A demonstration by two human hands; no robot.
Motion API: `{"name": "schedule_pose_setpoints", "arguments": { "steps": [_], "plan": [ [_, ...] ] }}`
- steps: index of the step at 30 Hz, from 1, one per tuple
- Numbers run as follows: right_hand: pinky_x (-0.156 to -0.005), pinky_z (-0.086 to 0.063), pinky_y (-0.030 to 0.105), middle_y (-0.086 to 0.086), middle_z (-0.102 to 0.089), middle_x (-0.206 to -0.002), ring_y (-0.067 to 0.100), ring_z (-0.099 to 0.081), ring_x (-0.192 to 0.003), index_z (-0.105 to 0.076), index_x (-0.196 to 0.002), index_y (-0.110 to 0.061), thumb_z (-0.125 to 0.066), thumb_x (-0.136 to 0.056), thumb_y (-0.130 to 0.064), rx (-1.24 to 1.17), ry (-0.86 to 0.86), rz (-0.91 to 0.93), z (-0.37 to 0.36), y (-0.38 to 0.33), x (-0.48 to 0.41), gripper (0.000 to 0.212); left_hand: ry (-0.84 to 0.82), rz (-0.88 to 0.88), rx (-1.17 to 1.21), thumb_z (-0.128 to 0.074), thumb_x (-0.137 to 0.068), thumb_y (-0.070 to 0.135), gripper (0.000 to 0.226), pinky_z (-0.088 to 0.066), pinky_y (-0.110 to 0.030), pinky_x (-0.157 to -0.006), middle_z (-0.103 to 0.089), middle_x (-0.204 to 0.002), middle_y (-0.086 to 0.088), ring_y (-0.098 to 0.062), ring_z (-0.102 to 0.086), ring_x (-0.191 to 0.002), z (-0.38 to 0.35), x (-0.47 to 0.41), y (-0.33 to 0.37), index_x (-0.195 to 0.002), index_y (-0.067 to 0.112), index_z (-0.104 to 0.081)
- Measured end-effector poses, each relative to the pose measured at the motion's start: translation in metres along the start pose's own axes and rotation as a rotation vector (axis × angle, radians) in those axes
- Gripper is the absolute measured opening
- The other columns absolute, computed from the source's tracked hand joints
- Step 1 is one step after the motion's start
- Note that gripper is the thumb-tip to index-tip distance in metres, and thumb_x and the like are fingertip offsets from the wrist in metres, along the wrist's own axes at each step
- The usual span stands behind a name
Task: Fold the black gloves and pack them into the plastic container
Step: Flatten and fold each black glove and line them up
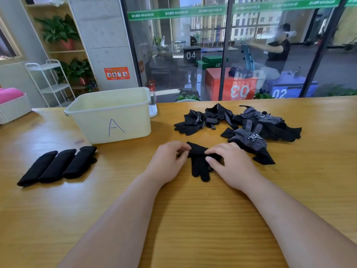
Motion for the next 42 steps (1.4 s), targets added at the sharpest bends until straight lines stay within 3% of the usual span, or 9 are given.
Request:
{"name": "schedule_pose_setpoints", "arguments": {
  "steps": [9, 13, 18, 22, 25, 27, 34, 38, 42],
  "plan": [
    [-0.096, -0.048, 0.036, -0.027, -0.071, -0.097, 0.001, -0.061, -0.104, -0.077, -0.091, -0.041, -0.073, -0.096, -0.035, -0.301, 0.020, 0.070, 0.009, -0.006, 0.006, 0.009, -0.052, 0.058, -0.052, -0.072, -0.099, 0.044, 0.047, -0.050, -0.037, -0.105, -0.062, -0.112, 0.021, -0.008, -0.055, -0.114, -0.005, 0.005, -0.004, -0.144, 0.036, -0.061],
    [-0.086, -0.045, 0.016, -0.019, -0.071, -0.100, 0.001, -0.062, -0.101, -0.078, -0.098, -0.036, -0.068, -0.101, -0.027, -0.398, 0.183, 0.022, 0.029, 0.001, 0.005, 0.014, -0.042, 0.047, 0.050, -0.071, -0.101, 0.039, 0.020, -0.052, -0.032, -0.094, -0.068, -0.106, 0.020, -0.004, -0.060, -0.105, 0.001, 0.001, -0.004, -0.121, 0.038, -0.073],
    [-0.082, -0.049, 0.022, -0.018, -0.068, -0.109, 0.006, -0.062, -0.099, -0.076, -0.108, -0.036, -0.059, -0.106, -0.023, -0.463, 0.317, -0.053, 0.038, 0.014, 0.004, 0.021, 0.050, 0.097, 0.321, -0.074, -0.100, 0.033, 0.015, -0.060, -0.042, -0.097, -0.078, -0.103, 0.015, -0.008, -0.072, -0.100, 0.034, -0.023, 0.001, -0.115, 0.034, -0.073],
    [-0.078, -0.046, 0.024, -0.018, -0.065, -0.108, 0.006, -0.061, -0.096, -0.075, -0.112, -0.034, -0.058, -0.107, -0.021, -0.474, 0.318, -0.067, 0.038, 0.016, 0.002, 0.022, 0.202, 0.066, 0.269, -0.073, -0.100, 0.029, 0.014, -0.059, -0.038, -0.095, -0.075, -0.102, 0.015, -0.005, -0.070, -0.099, 0.082, -0.054, 0.018, -0.113, 0.032, -0.071],
    [-0.076, -0.045, 0.023, -0.018, -0.063, -0.108, 0.007, -0.060, -0.093, -0.075, -0.113, -0.035, -0.058, -0.107, -0.022, -0.476, 0.293, -0.073, 0.035, 0.014, 0.002, 0.022, 0.398, -0.019, 0.172, -0.072, -0.101, 0.024, 0.014, -0.050, -0.019, -0.085, -0.070, -0.102, 0.018, 0.000, -0.065, -0.097, 0.121, -0.058, 0.044, -0.109, 0.034, -0.067],
    [-0.076, -0.045, 0.022, -0.018, -0.063, -0.109, 0.008, -0.060, -0.093, -0.075, -0.113, -0.036, -0.058, -0.107, -0.023, -0.484, 0.288, -0.076, 0.036, 0.013, 0.003, 0.022, 0.456, -0.133, 0.055, -0.072, -0.099, 0.021, 0.014, -0.050, -0.022, -0.086, -0.067, -0.102, 0.016, -0.005, -0.063, -0.098, 0.130, -0.052, 0.062, -0.107, 0.032, -0.067],
    [-0.079, -0.047, 0.022, -0.018, -0.064, -0.107, 0.004, -0.061, -0.093, -0.075, -0.105, -0.037, -0.061, -0.104, -0.023, -0.420, 0.184, -0.055, 0.028, 0.010, 0.003, 0.020, -0.201, -0.235, -0.312, -0.061, -0.087, 0.033, 0.014, -0.056, -0.042, -0.086, -0.056, -0.110, 0.017, -0.011, -0.058, -0.104, 0.002, 0.011, 0.024, -0.100, 0.037, -0.061],
    [-0.085, -0.050, 0.031, -0.018, -0.062, -0.104, 0.001, -0.058, -0.094, -0.073, -0.106, -0.040, -0.062, -0.102, -0.026, -0.296, 0.118, -0.038, 0.020, 0.006, 0.001, 0.018, -0.106, -0.233, -0.251, -0.047, -0.094, 0.050, 0.024, -0.050, -0.039, -0.089, -0.060, -0.104, 0.019, -0.008, -0.053, -0.100, 0.008, 0.024, 0.014, -0.102, 0.037, -0.065],
    [-0.092, -0.051, 0.037, -0.022, -0.056, -0.112, 0.005, -0.050, -0.108, -0.070, -0.118, -0.042, -0.060, -0.102, -0.031, -0.084, 0.024, -0.043, 0.009, 0.001, 0.002, 0.022, -0.045, -0.241, -0.273, -0.056, -0.100, 0.038, 0.025, -0.049, -0.035, -0.095, -0.061, -0.108, 0.017, -0.009, -0.051, -0.105, 0.008, 0.024, 0.011, -0.118, 0.032, -0.073]
  ]
}}
Point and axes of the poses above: each hand's wrist, its own x-axis away from the middle knuckle, its own z-axis out of the back of the hand, y = z × x, the point moved 10 cm from there along -x, towards the middle knuckle
